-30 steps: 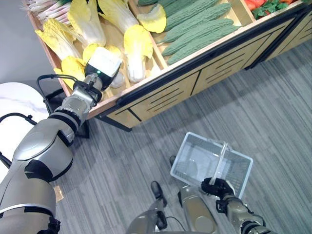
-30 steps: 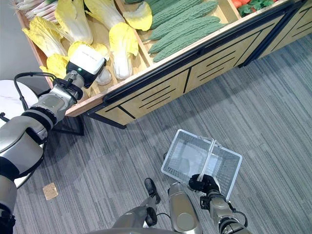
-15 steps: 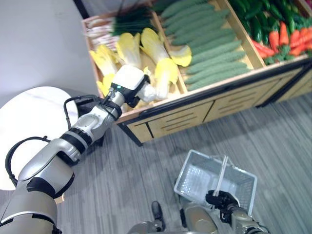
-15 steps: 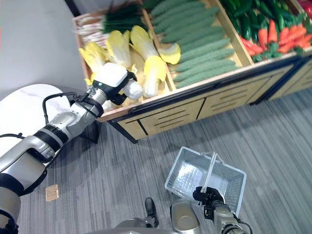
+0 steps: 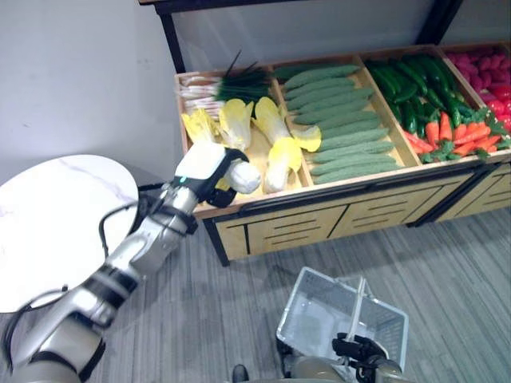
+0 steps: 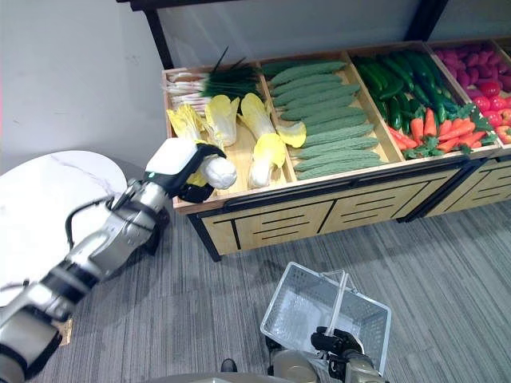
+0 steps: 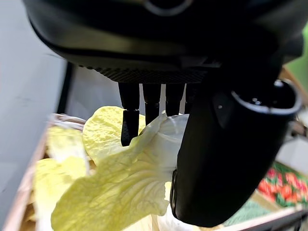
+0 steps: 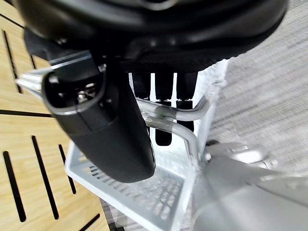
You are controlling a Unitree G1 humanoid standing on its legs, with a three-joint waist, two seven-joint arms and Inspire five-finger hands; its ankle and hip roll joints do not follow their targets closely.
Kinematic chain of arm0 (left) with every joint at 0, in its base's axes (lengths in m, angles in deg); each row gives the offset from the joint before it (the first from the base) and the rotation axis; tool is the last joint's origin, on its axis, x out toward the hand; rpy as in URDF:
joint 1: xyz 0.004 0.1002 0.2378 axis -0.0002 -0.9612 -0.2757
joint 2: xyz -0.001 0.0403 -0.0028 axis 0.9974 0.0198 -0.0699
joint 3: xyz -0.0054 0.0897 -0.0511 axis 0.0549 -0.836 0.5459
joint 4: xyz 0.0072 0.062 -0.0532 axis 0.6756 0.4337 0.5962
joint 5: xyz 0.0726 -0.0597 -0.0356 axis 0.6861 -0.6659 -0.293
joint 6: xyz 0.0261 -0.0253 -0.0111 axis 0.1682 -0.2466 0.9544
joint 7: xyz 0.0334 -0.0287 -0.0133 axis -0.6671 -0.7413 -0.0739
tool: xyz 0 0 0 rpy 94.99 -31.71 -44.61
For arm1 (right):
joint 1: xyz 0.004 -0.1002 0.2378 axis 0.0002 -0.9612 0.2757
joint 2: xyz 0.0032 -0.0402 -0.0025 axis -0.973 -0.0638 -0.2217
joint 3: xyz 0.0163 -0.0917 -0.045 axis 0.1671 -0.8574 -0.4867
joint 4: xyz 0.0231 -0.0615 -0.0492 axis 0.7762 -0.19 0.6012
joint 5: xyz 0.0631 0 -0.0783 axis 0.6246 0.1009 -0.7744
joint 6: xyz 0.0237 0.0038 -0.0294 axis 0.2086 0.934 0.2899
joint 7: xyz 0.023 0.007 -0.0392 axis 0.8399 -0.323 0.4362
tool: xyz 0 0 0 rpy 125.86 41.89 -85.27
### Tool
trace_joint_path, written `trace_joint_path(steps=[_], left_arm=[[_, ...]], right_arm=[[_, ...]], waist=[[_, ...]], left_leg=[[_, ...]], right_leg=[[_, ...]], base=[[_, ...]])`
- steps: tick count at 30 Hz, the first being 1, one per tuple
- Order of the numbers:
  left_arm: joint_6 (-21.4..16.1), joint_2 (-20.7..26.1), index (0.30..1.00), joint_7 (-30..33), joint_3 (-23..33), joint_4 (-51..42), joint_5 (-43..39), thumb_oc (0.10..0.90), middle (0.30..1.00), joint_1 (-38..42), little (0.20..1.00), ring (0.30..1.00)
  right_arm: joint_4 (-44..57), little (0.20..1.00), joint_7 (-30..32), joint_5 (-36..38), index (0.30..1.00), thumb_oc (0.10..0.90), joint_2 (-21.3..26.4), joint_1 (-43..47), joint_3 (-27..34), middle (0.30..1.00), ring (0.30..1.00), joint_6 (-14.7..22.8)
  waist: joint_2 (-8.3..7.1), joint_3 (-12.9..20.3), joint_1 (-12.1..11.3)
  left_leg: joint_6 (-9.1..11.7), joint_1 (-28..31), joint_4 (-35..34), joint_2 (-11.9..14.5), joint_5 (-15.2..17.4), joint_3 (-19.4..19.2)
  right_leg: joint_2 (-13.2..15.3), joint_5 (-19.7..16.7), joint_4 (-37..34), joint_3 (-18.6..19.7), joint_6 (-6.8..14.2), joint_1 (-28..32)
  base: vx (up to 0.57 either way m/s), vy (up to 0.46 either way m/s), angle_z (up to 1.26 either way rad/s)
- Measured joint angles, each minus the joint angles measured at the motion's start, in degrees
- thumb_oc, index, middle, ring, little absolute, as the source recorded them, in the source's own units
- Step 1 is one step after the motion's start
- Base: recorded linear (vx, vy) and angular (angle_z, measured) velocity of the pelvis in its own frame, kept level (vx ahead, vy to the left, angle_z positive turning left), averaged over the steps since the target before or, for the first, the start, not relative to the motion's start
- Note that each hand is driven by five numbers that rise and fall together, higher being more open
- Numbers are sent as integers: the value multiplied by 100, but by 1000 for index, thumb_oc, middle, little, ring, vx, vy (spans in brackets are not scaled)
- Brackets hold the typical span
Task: Get the vegetables into the basket
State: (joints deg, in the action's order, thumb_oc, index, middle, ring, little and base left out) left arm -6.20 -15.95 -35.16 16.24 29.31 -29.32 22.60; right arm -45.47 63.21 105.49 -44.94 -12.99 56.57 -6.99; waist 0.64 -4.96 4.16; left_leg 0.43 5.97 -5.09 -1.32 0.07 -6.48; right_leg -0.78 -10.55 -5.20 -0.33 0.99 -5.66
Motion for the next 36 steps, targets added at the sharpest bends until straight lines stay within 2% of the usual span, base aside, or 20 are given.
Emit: trace_joint_path(steps=[2, 6, 10, 16, 29, 36], left_arm=[[-27, 5, 300, -86, 219, -279, -192, 400, 300, -495, 300, 300], [-78, 36, 300, -301, 490, -625, -443, 400, 300, -1117, 300, 300], [-100, 16, 300, -524, 676, -833, -653, 400, 300, -1576, 300, 300], [-132, -222, 300, -736, 802, -928, -881, 400, 300, -2197, 300, 300], [-117, -317, 300, -982, 956, -1291, -1311, 400, 300, -2388, 300, 300], [-116, -316, 300, -1195, 955, -1376, -1510, 400, 300, -2391, 300, 300]], right_arm=[[-9, 300, 9, 2, 300, 400, 39, -119, 209, 300, 300, -43], [-54, 300, 41, 6, 300, 400, 133, -304, 419, 300, 300, -95], [-63, 300, 45, 13, 300, 400, 157, -426, 429, 300, 300, -141], [-103, 300, 90, 54, 300, 400, 124, -566, 436, 300, 300, -167], [-125, 300, 164, 53, 300, 400, 98, -534, 436, 300, 300, -161], [197, 300, 255, 30, 300, 400, 228, -410, 411, 300, 300, -165]], waist=[[-1, 78, -130], [-27, 185, -199], [-100, 315, -170], [-99, 361, -190], [-96, 400, -257], [-101, 398, -320]], left_leg=[[-2, 37, -24, -4, 8, 43], [7, 72, -23, -12, 24, 114], [-54, 83, -26, 0, -13, 120], [-55, 197, -25, 15, 20, 136], [-57, 214, -27, 19, 26, 147], [-59, 277, -27, 18, 16, 157]], right_leg=[[13, 9, -14, -37, 5, 55], [39, 21, -15, -103, 34, 117], [36, 19, -15, -119, 43, 148], [19, 56, -16, -134, 13, 269], [18, 61, -16, -141, 8, 290], [18, 60, -16, -147, 10, 356]], base=[[-44, 0, 8], [-18, -2, 10], [-42, -7, 2], [0, -1, 1], [-19, 3, 0], [-13, 1, 0]])
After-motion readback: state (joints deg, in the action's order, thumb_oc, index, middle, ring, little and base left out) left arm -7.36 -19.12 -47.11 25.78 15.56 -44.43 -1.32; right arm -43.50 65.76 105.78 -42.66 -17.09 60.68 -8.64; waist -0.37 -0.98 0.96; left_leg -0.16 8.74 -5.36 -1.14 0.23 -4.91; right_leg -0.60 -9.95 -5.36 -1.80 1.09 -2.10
